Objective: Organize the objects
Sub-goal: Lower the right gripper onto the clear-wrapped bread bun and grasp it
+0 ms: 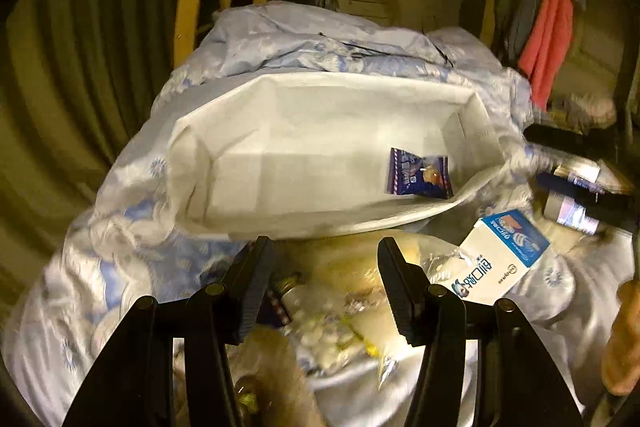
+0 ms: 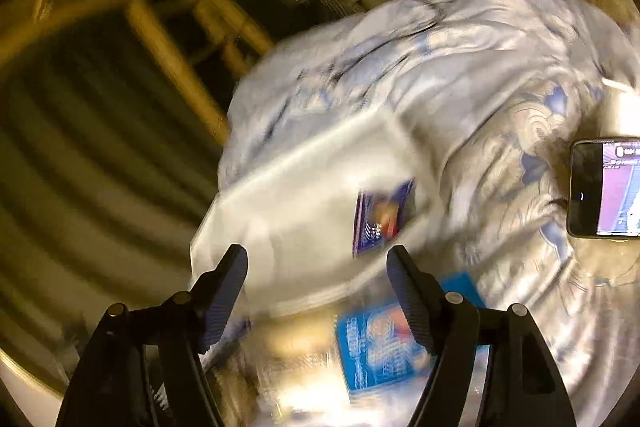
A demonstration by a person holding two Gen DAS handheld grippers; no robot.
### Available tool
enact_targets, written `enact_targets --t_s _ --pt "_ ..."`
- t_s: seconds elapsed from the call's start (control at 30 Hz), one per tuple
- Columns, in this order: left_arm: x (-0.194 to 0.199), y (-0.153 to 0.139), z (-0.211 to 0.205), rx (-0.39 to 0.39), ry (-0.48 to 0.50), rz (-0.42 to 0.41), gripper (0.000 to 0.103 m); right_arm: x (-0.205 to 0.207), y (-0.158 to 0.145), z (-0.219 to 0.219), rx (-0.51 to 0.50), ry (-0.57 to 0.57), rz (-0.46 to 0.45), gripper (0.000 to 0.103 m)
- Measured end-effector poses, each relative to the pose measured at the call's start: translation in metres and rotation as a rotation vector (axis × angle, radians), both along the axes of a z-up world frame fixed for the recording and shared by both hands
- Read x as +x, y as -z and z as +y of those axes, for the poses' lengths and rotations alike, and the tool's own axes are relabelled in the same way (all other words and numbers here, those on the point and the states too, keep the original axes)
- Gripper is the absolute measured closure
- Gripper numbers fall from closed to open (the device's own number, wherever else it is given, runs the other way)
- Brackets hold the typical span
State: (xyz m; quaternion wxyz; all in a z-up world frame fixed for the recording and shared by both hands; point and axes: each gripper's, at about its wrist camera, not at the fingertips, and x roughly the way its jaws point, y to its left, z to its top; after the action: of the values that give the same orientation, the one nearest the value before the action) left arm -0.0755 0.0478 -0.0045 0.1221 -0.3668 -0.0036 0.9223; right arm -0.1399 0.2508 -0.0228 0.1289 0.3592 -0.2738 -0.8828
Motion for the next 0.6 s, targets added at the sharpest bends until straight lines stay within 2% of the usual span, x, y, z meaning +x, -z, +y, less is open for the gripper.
enact_targets --t_s 0.07,0.2,0.3,0.4,0.47,0.6 --pt "0.004 0.002 -0.013 0.035 -0.024 0.001 0.048 0.007 0.003 -0.015 0.039 -0.065 -0.034 0.031" --pt "-0.001 0.008 -0.018 0.006 -0.078 -0.01 0.048 0.005 0.018 -0.054 0.103 -0.209 -0.108 0.031" --pt "-0.005 0.014 -0.017 0.008 -0.07 -0.045 0.048 0.004 0.033 -0.078 0.176 -0.233 -0.134 0.031" --pt "-0.005 0.021 -0.015 -0.001 -0.051 -0.067 0.048 0.009 0.038 -0.089 0.216 -0.247 -0.104 0.031" --pt "-0.006 0.024 -0.014 0.002 -0.032 -0.083 0.048 0.008 0.038 -0.086 0.198 -0.246 -0.096 0.031" --pt "-0.007 0.028 -0.011 0.007 -0.007 -0.1 0.048 0.005 0.039 -0.063 -0.001 -0.243 -0.112 0.031"
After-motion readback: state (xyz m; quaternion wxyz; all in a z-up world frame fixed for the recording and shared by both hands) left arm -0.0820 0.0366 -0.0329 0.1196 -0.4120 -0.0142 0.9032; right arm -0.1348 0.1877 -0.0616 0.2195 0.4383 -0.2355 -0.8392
